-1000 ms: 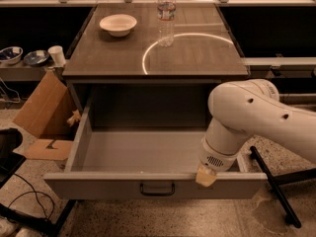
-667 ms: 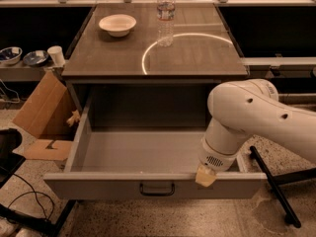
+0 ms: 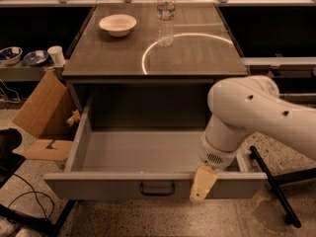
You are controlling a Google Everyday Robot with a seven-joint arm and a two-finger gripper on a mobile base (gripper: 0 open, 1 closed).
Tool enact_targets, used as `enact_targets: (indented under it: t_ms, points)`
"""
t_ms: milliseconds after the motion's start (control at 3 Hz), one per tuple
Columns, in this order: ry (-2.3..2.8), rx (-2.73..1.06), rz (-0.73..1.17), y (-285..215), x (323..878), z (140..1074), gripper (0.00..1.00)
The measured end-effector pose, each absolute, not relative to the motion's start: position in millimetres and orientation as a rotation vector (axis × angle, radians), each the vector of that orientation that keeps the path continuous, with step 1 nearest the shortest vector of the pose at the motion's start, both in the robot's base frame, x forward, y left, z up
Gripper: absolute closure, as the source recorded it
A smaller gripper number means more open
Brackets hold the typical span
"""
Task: Open top drawer
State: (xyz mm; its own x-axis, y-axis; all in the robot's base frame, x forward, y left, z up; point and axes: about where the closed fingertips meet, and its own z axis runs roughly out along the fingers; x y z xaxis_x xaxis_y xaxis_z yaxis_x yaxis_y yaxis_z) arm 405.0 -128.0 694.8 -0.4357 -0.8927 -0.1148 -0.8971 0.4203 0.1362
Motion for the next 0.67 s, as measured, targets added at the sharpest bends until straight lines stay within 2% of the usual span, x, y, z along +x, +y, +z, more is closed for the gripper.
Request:
enact_targets:
  t_ms: [667]
  points:
    - [2.498, -1.725, 0.236, -134.0, 415.6, 795.8, 0.00]
